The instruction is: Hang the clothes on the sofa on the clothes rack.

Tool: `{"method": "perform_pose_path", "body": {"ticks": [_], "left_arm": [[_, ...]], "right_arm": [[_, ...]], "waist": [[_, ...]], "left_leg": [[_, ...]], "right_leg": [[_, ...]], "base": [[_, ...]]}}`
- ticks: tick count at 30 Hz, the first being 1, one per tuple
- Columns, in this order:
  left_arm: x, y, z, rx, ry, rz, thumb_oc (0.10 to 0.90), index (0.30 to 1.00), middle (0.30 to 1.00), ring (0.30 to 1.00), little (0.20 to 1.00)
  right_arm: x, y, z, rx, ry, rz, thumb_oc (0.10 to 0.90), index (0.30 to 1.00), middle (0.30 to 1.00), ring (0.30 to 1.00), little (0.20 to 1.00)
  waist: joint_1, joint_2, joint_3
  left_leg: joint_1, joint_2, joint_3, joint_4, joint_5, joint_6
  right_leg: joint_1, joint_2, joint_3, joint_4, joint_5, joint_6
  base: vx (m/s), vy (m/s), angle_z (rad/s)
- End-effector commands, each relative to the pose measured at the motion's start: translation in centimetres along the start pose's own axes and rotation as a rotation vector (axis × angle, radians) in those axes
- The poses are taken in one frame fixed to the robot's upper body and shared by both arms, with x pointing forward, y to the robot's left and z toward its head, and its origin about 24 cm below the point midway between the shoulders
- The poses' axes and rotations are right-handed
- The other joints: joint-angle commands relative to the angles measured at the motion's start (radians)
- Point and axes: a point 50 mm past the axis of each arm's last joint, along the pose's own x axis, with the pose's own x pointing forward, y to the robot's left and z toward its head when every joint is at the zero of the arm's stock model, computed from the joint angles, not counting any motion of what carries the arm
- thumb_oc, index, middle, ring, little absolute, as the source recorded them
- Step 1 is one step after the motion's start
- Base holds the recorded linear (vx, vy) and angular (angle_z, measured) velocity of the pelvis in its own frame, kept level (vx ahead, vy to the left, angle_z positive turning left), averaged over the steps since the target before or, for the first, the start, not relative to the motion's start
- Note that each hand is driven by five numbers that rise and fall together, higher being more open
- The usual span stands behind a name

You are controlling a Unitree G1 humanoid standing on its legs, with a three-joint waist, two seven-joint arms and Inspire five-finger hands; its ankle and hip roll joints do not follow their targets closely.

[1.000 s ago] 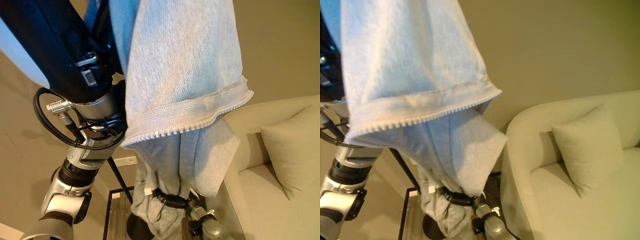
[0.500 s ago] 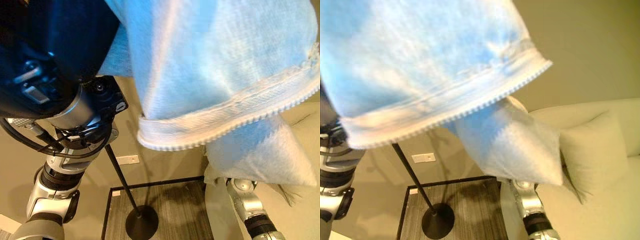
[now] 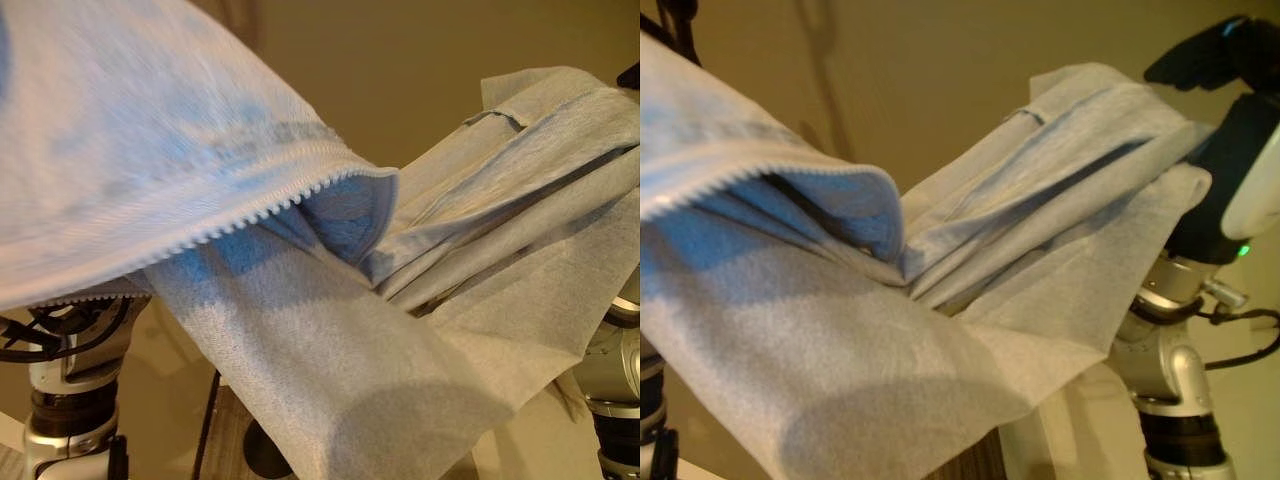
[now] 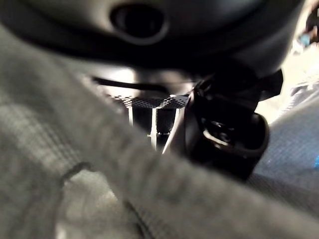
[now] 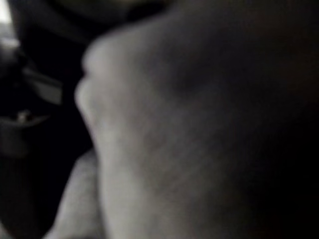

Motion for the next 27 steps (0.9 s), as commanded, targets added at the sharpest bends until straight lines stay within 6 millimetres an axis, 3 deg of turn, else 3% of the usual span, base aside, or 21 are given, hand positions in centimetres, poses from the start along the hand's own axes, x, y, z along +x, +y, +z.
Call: {"method": "perform_pose_path", "body": {"ticks": [1,9,11,14,21,27], "left_arm": [[0.7,0.1,-1.2,0.106,-0.083,-0.085,0.4,0.3,0.3,0.3,0.3],[-0.8,2.1,-4.0,0.291,-0.038,-0.314,0.4,0.3,0.3,0.3,0.3],[-2.9,3.2,-7.1,0.423,0.084,-0.464,0.4,0.3,0.3,0.3,0.3],[-4.6,3.6,-9.3,0.51,0.15,-0.589,0.4,0.3,0.3,0.3,0.3],[-5.7,3.4,-13.7,0.662,0.215,-0.815,0.4,0.3,0.3,0.3,0.3],[-5.9,2.3,-14.9,0.675,0.238,-0.886,0.4,0.3,0.3,0.3,0.3]], "right_arm": [[2.4,0.4,0.5,0.064,-0.076,-0.019,0.4,0.3,0.3,0.3,0.3],[2.0,2.0,0.5,0.181,-0.07,0.219,0.4,0.3,0.3,0.3,0.3],[2.8,3.4,0.3,0.205,-0.073,0.294,0.4,0.3,0.3,0.3,0.3],[3.6,4.1,0.2,0.219,-0.078,0.315,0.4,0.3,0.3,0.3,0.3],[5.5,6.0,-0.3,0.218,-0.068,0.355,0.4,0.3,0.3,0.3,0.3],[6.7,7.3,-0.5,0.213,-0.059,0.391,0.4,0.3,0.3,0.3,0.3]], "waist": [[0.033,-0.019,-0.045],[0.058,-0.038,-0.04],[0.07,-0.044,-0.036],[0.071,-0.044,-0.034],[0.064,-0.046,-0.031],[0.058,-0.047,-0.027]], "left_leg": [[0.111,0.02,0.004,0.01,-0.192,0.011],[0.121,0.027,0.004,0.01,-0.195,0.009],[0.126,0.03,0.011,0.01,-0.198,0.009],[0.129,0.032,0.014,0.01,-0.201,0.007],[0.131,0.029,0.022,0.01,-0.204,0.008],[0.136,0.025,0.027,0.01,-0.209,0.012]], "right_leg": [[-0.058,0.025,0.052,0.005,-0.011,-0.006],[-0.052,0.036,0.066,0.005,-0.017,-0.012],[-0.051,0.038,0.071,0.009,-0.018,-0.013],[-0.049,0.04,0.073,0.012,-0.02,-0.011],[-0.055,0.033,0.076,0.025,-0.018,-0.004],[-0.059,0.029,0.081,0.037,-0.019,-0.001]], "base": [[0.0,0.0,0.0],[0.0,0.0,0.0],[0.0,0.015,-0.02],[0.0,0.028,-0.14],[0.0,0.033,-0.03],[0.01,0.029,-0.01]]}}
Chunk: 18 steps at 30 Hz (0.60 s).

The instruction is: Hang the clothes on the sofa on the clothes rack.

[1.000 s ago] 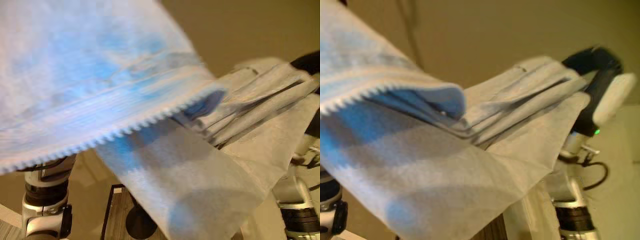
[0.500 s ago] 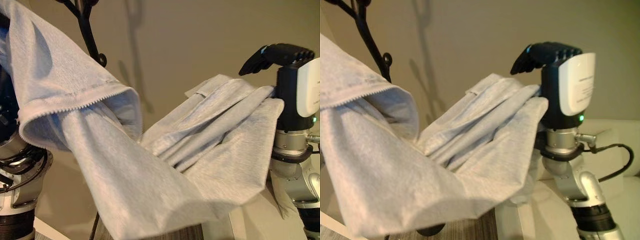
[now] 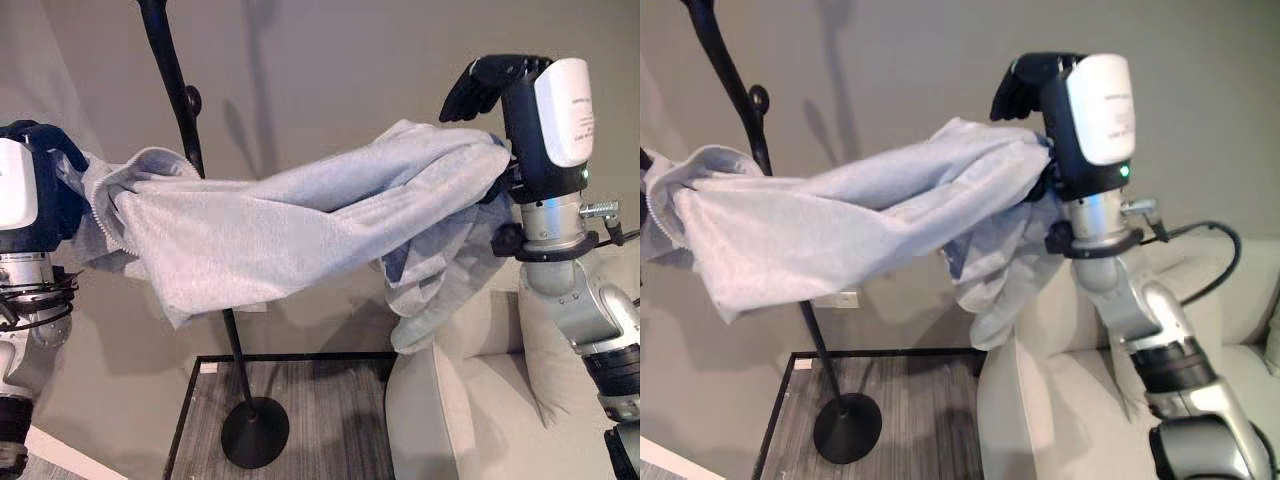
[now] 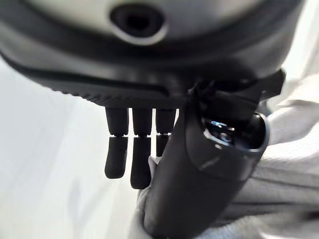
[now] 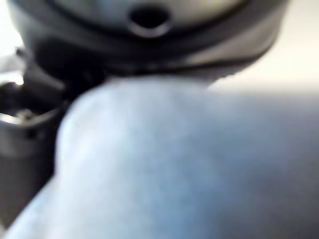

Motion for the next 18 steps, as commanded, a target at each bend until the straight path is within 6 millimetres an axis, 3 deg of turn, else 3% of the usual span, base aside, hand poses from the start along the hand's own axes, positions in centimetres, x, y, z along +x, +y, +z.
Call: {"method": "perform_pose_path", "body": {"ticks": [1,9,18], "left_arm": [[5.7,4.2,0.4,-0.012,-0.029,0.222,0.4,0.3,0.3,0.3,0.3],[7.7,3.2,-1.3,-0.013,0.077,0.147,0.4,0.3,0.3,0.3,0.3],[9.1,5.0,-5.1,0.083,0.206,0.131,0.4,0.3,0.3,0.3,0.3]], "right_arm": [[4.1,-3.3,0.1,-0.012,-0.039,-0.134,0.4,0.3,0.3,0.3,0.3],[6.7,-3.1,-1.6,-0.039,0.038,-0.109,0.4,0.3,0.3,0.3,0.3],[9.8,-7.0,-2.2,-0.142,0.03,-0.198,0.4,0.3,0.3,0.3,0.3]], "waist": [[0.028,0.021,-0.06],[0.023,0.022,-0.05],[0.021,0.029,-0.061]], "left_leg": [[0.127,0.01,0.005,0.009,-0.212,0.016],[0.129,0.011,0.019,0.009,-0.21,0.013],[0.122,0.013,0.005,0.009,-0.215,0.0]], "right_leg": [[-0.054,0.019,0.051,0.038,-0.024,0.009],[-0.062,0.019,0.06,0.043,-0.024,0.01],[-0.055,0.023,0.059,0.029,-0.03,0.017]], "base": [[0.03,0.028,-0.01],[0.04,0.008,-0.04],[0.07,0.007,-0.05]]}}
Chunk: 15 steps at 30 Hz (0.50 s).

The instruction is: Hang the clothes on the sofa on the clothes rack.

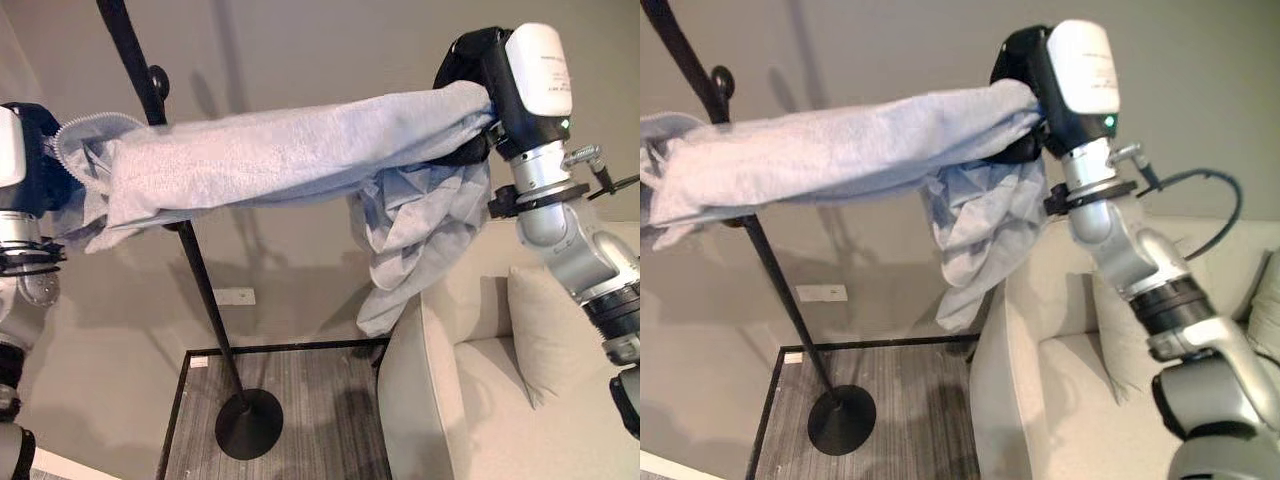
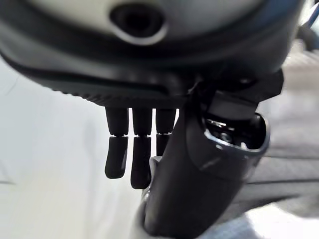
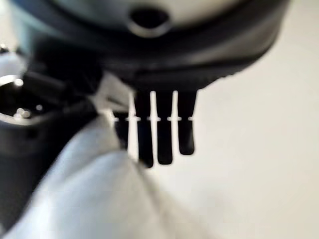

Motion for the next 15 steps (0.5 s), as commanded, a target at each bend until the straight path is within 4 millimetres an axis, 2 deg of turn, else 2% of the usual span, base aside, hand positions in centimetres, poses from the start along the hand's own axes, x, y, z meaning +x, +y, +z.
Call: {"method": "perform_pose_path", "body": {"ticks": [1,5,8,9,11,12,15], "left_arm": [[4.2,5.8,-1.2,0.013,0.055,0.224,0.4,0.3,0.3,0.3,0.3],[4.2,5.6,-2.1,0.06,0.072,0.178,0.4,0.3,0.3,0.3,0.3],[3.5,4.7,-2.9,0.093,0.09,0.113,0.4,0.3,0.3,0.3,0.3],[2.5,3.4,-3.3,0.106,0.098,0.053,0.4,0.3,0.3,0.3,0.3],[2.0,2.8,-3.1,0.1,0.091,0.03,0.4,0.3,0.3,0.3,0.3],[-0.1,0.7,-3.0,0.064,0.094,-0.041,0.4,0.3,0.3,0.3,0.3],[-3.8,-2.0,-1.7,-0.011,0.058,-0.128,0.4,0.3,0.3,0.3,0.3]], "right_arm": [[4.1,-7.8,0.1,-0.045,-0.018,-0.301,0.4,0.3,0.3,0.3,0.3],[4.8,-8.6,-0.2,-0.06,-0.008,-0.303,0.4,0.3,0.3,0.3,0.3],[5.1,-8.2,0.1,-0.035,-0.019,-0.274,0.4,0.3,0.3,0.3,0.3],[4.9,-7.2,0.5,0.006,-0.034,-0.238,0.4,0.3,0.3,0.3,0.3],[4.6,-6.7,0.7,0.021,-0.038,-0.221,0.4,0.3,0.3,0.3,0.3],[3.3,-4.2,1.5,0.116,-0.059,-0.14,0.4,0.3,0.3,0.3,0.3],[0.5,-1.6,1.8,0.223,-0.037,-0.07,0.4,0.3,0.3,0.3,0.3]], "waist": [[0.041,0.029,-0.087],[0.043,0.031,-0.097],[0.044,0.03,-0.097],[0.046,0.029,-0.093],[0.047,0.029,-0.092],[0.051,0.027,-0.083],[0.063,0.022,-0.057]], "left_leg": [[0.126,-0.004,-0.009,0.005,-0.2,0.007],[0.137,-0.002,-0.024,0.005,-0.217,0.001],[0.137,-0.003,-0.027,0.005,-0.217,-0.001],[0.136,-0.004,-0.027,0.005,-0.217,-0.001],[0.135,-0.004,-0.027,0.005,-0.218,-0.001],[0.127,-0.005,-0.028,0.005,-0.214,0.0],[0.104,-0.005,-0.026,0.005,-0.199,0.004]], "right_leg": [[-0.037,0.009,0.026,0.029,-0.024,0.019],[-0.02,0.011,0.027,0.026,-0.036,0.026],[-0.017,0.012,0.024,0.025,-0.036,0.025],[-0.016,0.012,0.02,0.022,-0.034,0.025],[-0.015,0.012,0.018,0.02,-0.033,0.025],[-0.019,0.01,0.018,0.012,-0.028,0.023],[-0.034,0.008,0.007,0.005,-0.018,0.015]], "base": [[0.03,-0.001,0.04],[0.07,0.004,0.04],[0.04,0.009,0.05],[0.02,0.011,0.08],[0.02,0.011,0.07],[-0.04,0.004,0.07],[-0.04,-0.001,0.03]]}}
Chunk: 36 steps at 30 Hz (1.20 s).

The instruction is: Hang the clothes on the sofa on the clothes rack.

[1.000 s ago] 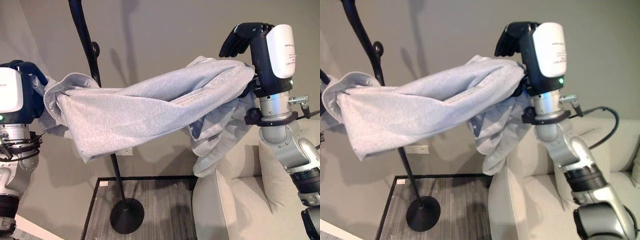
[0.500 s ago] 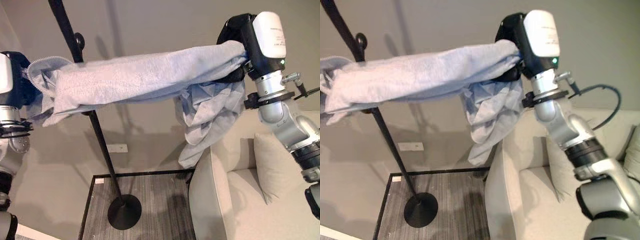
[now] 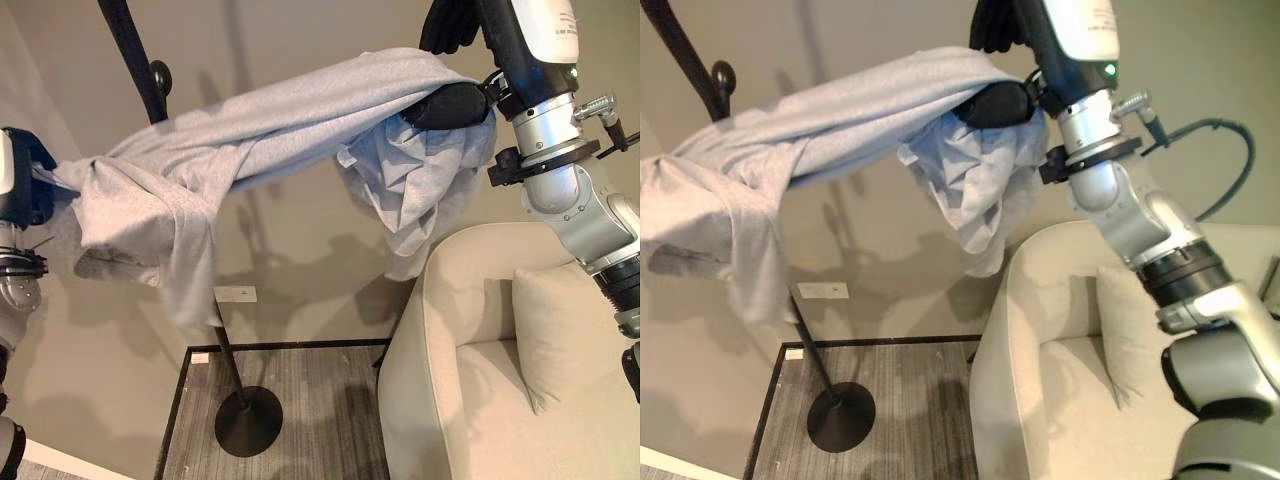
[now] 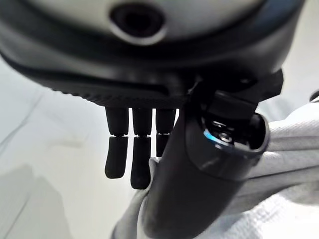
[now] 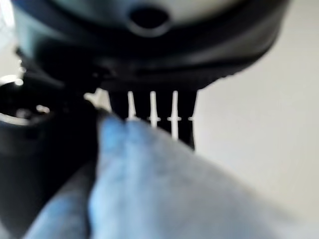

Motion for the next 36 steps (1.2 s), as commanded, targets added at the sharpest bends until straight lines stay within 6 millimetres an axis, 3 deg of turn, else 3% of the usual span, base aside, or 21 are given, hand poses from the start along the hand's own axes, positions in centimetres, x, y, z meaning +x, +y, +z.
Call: {"method": "perform_pose_path", "body": {"ticks": [1,4,6,8,9,10,11,12,16,20,22,27,31,33,34,35,36], "left_arm": [[-0.3,1.5,0.8,-0.043,-0.045,0.101,0.4,0.3,0.3,0.3,0.3],[-2.9,0.2,1.6,-0.098,-0.08,0.056,0.4,0.3,0.3,0.3,0.3],[-7.4,-3.7,2.0,-0.191,-0.007,-0.072,0.4,0.3,0.3,0.3,0.3],[-8.2,-4.5,2.2,-0.21,0.005,-0.104,0.4,0.3,0.3,0.3,0.3],[-9.2,-5.7,3.0,-0.248,0.018,-0.138,0.4,0.3,0.3,0.3,0.3],[-9.2,-5.7,3.0,-0.248,0.017,-0.137,0.4,0.3,0.3,0.3,0.3],[-9.6,-6.1,3.5,-0.268,0.017,-0.148,0.4,0.3,0.3,0.3,0.3],[-9.6,-6.1,3.5,-0.267,0.016,-0.148,0.4,0.3,0.3,0.3,0.3],[-14.5,-10.5,5.9,-0.407,0.105,-0.322,0.4,0.3,0.3,0.3,0.3],[-16.2,-11.6,6.7,-0.442,0.123,-0.385,0.4,0.3,0.3,0.3,0.3],[-19.8,-13.2,7.1,-0.459,0.166,-0.516,0.4,0.3,0.3,0.3,0.3],[-24.4,-14.8,8.2,-0.48,0.197,-0.701,0.4,0.3,0.3,0.3,0.3],[-29.2,-16.0,8.3,-0.461,0.288,-0.877,0.4,0.3,0.3,0.3,0.3],[-29.5,-15.9,8.6,-0.526,0.363,-0.854,0.4,0.3,0.3,0.3,0.3],[-29.3,-16.0,8.6,-0.534,0.372,-0.843,0.573,0.559,0.559,0.559,0.559],[-29.0,-15.9,8.8,-0.551,0.379,-0.824,0.8,0.9,0.9,0.9,0.9],[-28.4,-15.9,8.9,-0.582,0.398,-0.795,0.8,0.9,0.9,0.9,0.9]], "right_arm": [[-0.3,-2.6,-1.4,0.01,0.063,-0.073,0.4,0.3,0.3,0.3,0.3],[-1.9,-1.6,-1.9,0.083,0.123,-0.075,0.4,0.3,0.3,0.3,0.3],[-5.3,1.2,-1.6,0.312,0.192,-0.031,0.4,0.3,0.3,0.3,0.3],[-6.2,1.8,-1.1,0.37,0.197,-0.017,0.4,0.3,0.3,0.3,0.3],[-7.7,3.1,-0.8,0.465,0.23,-0.011,0.43,0.345,0.345,0.345,0.345],[-7.7,3.1,-0.8,0.465,0.23,-0.011,0.568,0.552,0.552,0.552,0.552],[-8.3,3.6,-0.5,0.516,0.241,-0.012,0.599,0.599,0.599,0.599,0.599],[-8.3,3.6,-0.5,0.516,0.241,-0.013,0.8,0.9,0.9,0.9,0.9],[-13.3,7.8,0.8,0.782,0.394,0.039,0.8,0.9,0.9,0.9,0.9],[-14.9,8.9,1.3,0.842,0.444,0.076,0.8,0.9,0.9,0.9,0.9],[-18.3,10.0,1.3,0.876,0.558,0.146,0.8,0.9,0.9,0.9,0.9],[-23.9,11.4,0.4,0.863,0.81,0.152,0.8,0.9,0.9,0.9,0.9],[-25.3,11.7,0.8,0.861,0.855,0.172,0.8,0.9,0.9,0.9,0.9],[-25.7,11.9,0.8,0.86,0.882,0.16,0.8,0.9,0.9,0.9,0.9],[-25.7,12.0,0.8,0.862,0.886,0.157,0.8,0.9,0.9,0.9,0.9],[-25.6,12.0,0.9,0.863,0.886,0.155,0.8,0.9,0.9,0.9,0.9],[-25.6,12.1,0.9,0.863,0.886,0.156,0.8,0.9,0.9,0.9,0.9]], "waist": [[0.056,0.018,-0.052],[0.062,0.016,-0.044],[0.066,0.015,-0.028],[0.065,0.016,-0.028],[0.058,0.022,-0.023],[0.059,0.021,-0.024],[0.056,0.025,-0.022],[0.057,0.024,-0.023],[0.037,0.032,-0.017],[0.029,0.034,-0.015],[0.012,0.037,-0.011],[-0.007,0.039,-0.005],[-0.014,0.035,-0.005],[-0.012,0.034,-0.005],[-0.012,0.034,-0.005],[-0.011,0.034,-0.005],[-0.01,0.033,-0.005]], "left_leg": [[0.112,-0.009,0.0,0.004,-0.204,0.016],[0.102,-0.008,-0.005,0.004,-0.205,0.02],[0.099,-0.011,-0.004,0.004,-0.208,0.026],[0.099,-0.013,-0.002,0.004,-0.208,0.028],[0.108,-0.015,0.001,0.004,-0.212,0.031],[0.104,-0.016,0.002,0.004,-0.209,0.031],[0.108,-0.015,0.003,0.004,-0.212,0.031],[0.106,-0.016,0.003,0.004,-0.21,0.032],[0.116,-0.014,0.013,0.004,-0.21,0.034],[0.114,-0.015,0.021,0.004,-0.207,0.035],[0.119,-0.012,0.034,0.004,-0.206,0.034],[0.122,-0.007,0.035,0.004,-0.2,0.032],[0.124,-0.002,0.037,0.004,-0.198,0.031],[0.127,0.001,0.038,0.004,-0.197,0.028],[0.128,0.002,0.037,0.004,-0.197,0.028],[0.127,0.002,0.036,0.004,-0.196,0.027],[0.127,0.002,0.035,0.004,-0.195,0.027]], "right_leg": [[-0.041,-0.006,0.032,0.005,-0.008,0.031],[-0.048,-0.007,0.033,0.005,-0.008,0.029],[-0.056,-0.01,0.041,0.005,-0.011,0.024],[-0.057,-0.012,0.044,0.005,-0.01,0.023],[-0.053,-0.013,0.049,0.005,-0.011,0.023],[-0.057,-0.014,0.049,0.005,-0.009,0.022],[-0.053,-0.014,0.05,0.005,-0.011,0.022],[-0.056,-0.015,0.05,0.005,-0.009,0.022],[-0.055,-0.015,0.06,0.005,-0.011,0.018],[-0.064,-0.014,0.07,0.005,-0.005,0.017],[-0.068,-0.012,0.078,0.005,0.0,0.019],[-0.068,-0.005,0.083,0.005,0.003,0.014],[-0.07,0.0,0.088,0.005,0.0,0.011],[-0.068,0.003,0.09,0.005,-0.003,0.009],[-0.068,0.004,0.09,0.005,-0.003,0.008],[-0.068,0.005,0.089,0.005,-0.003,0.008],[-0.067,0.005,0.088,0.005,-0.004,0.007]], "base": [[0.0,0.0,0.0],[-0.02,-0.006,0.06],[0.0,0.0,0.0],[0.0,0.0,0.0],[-0.03,0.008,0.03],[0.0,0.0,0.0],[0.0,0.0,0.0],[0.0,0.0,0.0],[-0.02,-0.008,-0.02],[-0.04,-0.007,-0.09],[-0.07,-0.025,-0.18],[-0.04,-0.025,-0.13],[-0.01,-0.012,-0.02],[0.01,-0.017,0.0],[0.0,0.0,0.0],[0.0,0.0,0.0],[0.0,0.0,0.0]]}}
